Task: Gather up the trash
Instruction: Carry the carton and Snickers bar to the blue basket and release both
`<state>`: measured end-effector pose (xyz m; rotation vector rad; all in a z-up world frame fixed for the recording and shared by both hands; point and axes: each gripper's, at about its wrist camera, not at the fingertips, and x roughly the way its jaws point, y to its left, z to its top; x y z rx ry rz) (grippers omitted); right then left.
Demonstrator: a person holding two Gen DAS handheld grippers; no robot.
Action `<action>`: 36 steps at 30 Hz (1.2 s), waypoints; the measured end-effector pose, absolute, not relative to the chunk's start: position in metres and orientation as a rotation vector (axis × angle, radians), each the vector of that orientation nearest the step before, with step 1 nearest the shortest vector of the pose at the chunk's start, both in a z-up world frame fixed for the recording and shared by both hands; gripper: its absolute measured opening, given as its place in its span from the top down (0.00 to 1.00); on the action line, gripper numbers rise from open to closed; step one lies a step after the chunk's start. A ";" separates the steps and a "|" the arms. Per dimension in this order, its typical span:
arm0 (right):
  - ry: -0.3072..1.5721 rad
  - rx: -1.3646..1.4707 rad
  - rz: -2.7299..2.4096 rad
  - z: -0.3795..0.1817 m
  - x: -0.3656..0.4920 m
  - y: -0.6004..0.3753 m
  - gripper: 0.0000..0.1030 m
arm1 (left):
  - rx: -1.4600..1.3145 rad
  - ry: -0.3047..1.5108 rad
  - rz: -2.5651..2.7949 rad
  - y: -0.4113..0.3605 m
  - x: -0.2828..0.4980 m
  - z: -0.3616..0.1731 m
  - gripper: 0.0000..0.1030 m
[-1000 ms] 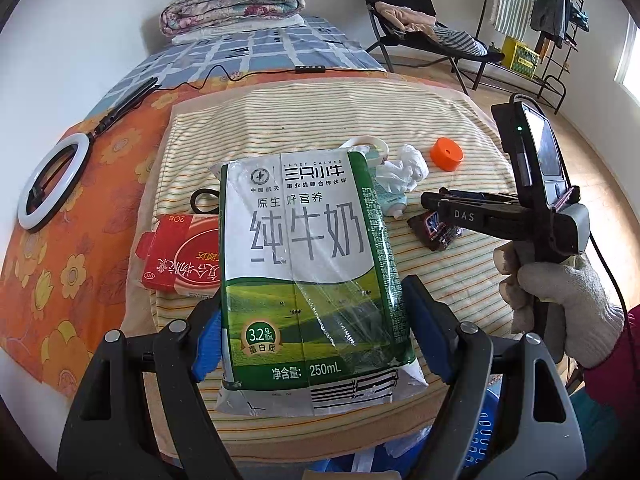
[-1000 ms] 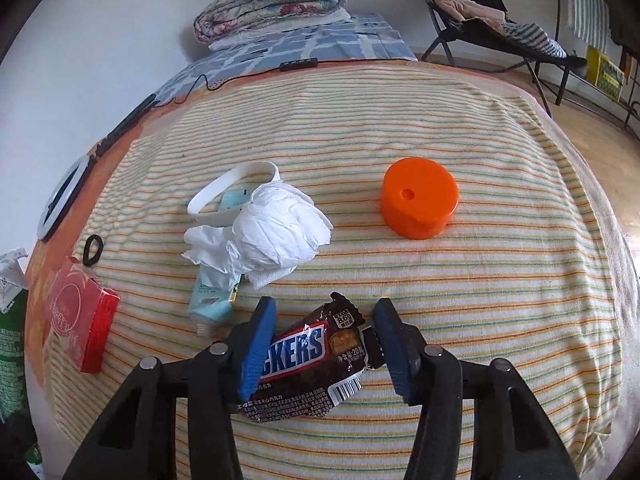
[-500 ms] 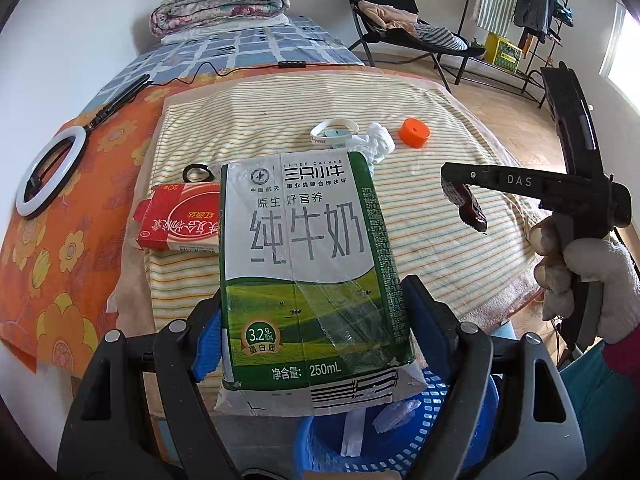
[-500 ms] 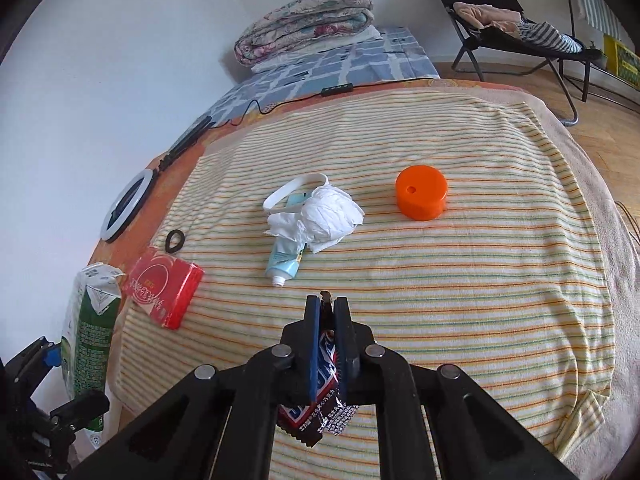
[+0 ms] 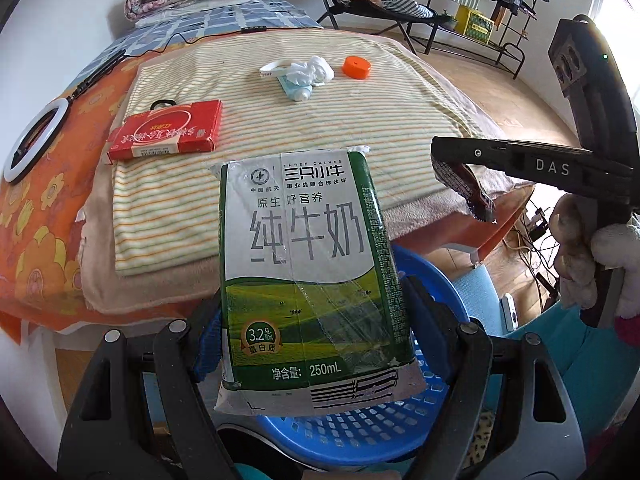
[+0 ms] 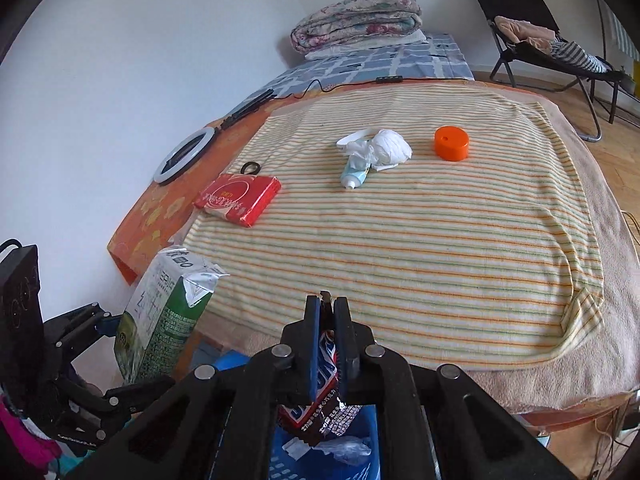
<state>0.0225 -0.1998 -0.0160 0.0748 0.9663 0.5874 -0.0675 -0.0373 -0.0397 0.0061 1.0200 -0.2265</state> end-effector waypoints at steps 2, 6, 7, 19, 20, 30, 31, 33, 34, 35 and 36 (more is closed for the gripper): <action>0.974 0.063 0.594 -0.021 0.009 -0.201 0.95 | 0.004 1.040 -0.238 -0.042 -0.077 -0.049 0.21; 0.997 0.037 0.603 -0.033 -0.012 -0.200 0.95 | 0.010 1.084 -0.255 -0.050 -0.090 -0.069 0.21; 1.001 0.026 0.605 -0.038 -0.017 -0.199 0.95 | 0.011 1.093 -0.259 -0.051 -0.093 -0.073 0.21; 1.061 -0.024 0.636 -0.077 -0.051 -0.189 0.95 | -0.014 1.206 -0.263 -0.052 -0.111 -0.124 0.21; 1.066 -0.026 0.639 -0.080 -0.053 -0.187 0.95 | -0.013 1.214 -0.259 -0.052 -0.112 -0.127 0.21; 1.099 -0.051 0.665 -0.097 -0.058 -0.173 0.95 | 0.000 1.237 -0.299 -0.058 -0.112 -0.135 0.21; 1.101 -0.050 0.666 -0.098 -0.057 -0.172 0.95 | 0.008 1.233 -0.307 -0.060 -0.113 -0.134 0.21; 1.107 -0.043 0.667 -0.099 -0.056 -0.172 0.93 | 0.020 1.229 -0.320 -0.063 -0.113 -0.133 0.21; 1.109 -0.040 0.668 -0.100 -0.055 -0.172 0.92 | 0.022 1.229 -0.326 -0.065 -0.113 -0.133 0.21; 1.112 -0.039 0.667 -0.100 -0.055 -0.171 0.91 | 0.022 1.231 -0.333 -0.066 -0.112 -0.133 0.21; 1.116 -0.036 0.666 -0.101 -0.054 -0.171 0.90 | 0.022 1.231 -0.338 -0.067 -0.112 -0.132 0.21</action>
